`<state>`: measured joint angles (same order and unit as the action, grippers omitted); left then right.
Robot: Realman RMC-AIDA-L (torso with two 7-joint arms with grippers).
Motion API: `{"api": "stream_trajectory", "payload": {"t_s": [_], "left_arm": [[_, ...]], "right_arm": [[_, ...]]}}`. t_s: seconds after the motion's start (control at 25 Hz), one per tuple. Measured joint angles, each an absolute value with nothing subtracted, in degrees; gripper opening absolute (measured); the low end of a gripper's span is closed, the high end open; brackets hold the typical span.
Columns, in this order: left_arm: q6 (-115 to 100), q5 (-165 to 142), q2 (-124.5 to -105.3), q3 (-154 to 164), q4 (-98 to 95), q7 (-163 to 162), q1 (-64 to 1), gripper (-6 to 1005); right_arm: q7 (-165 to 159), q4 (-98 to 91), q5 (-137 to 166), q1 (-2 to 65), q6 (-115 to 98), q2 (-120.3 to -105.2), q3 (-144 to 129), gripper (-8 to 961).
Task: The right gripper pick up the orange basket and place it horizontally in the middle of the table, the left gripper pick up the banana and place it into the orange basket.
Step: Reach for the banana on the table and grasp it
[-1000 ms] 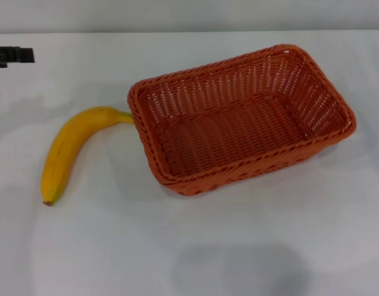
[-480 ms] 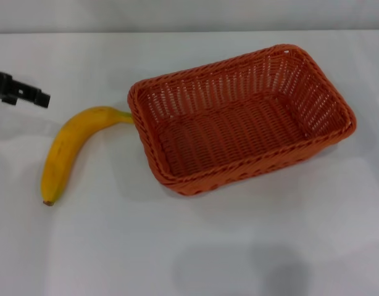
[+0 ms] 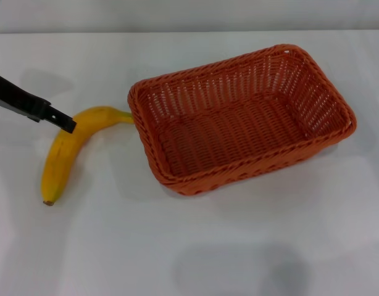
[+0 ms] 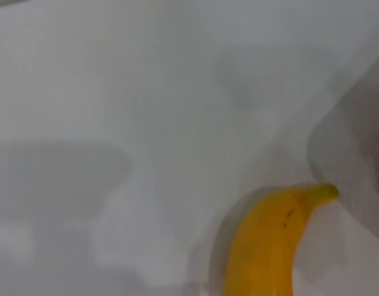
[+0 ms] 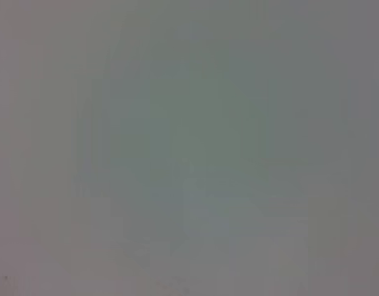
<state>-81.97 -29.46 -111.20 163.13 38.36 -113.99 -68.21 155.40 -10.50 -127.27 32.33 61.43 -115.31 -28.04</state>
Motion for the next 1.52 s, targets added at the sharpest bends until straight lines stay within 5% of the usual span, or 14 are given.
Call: {"api": "stream_trajectory", "payload": {"t_s": [0.72,1.16,1.24,1.52], "left_arm": [[-74.9,-32.1,-113.58,163.1,33.2,-116.5,-67.1,889],[-72.7,-33.2,-113.41,163.1,32.3,-119.1,-66.6,731],[-72.6,-32.3,-113.17,163.0,32.3,-119.3,-66.3,513],[-73.3,-25.7,-112.33,163.0,33.7,-119.1,-65.4,505]], "right_arm": [[155.3,-10.5,-127.3,32.7,61.4,-115.40,-28.0,869],[155.0,-10.5,-127.3,32.4,61.4,-115.34,-28.0,869],[155.0,-10.5,-127.3,32.3,61.4,-115.33,-28.0,869],[155.0,-10.1,-127.3,31.8,61.5,-115.31,-25.4,869]]}}
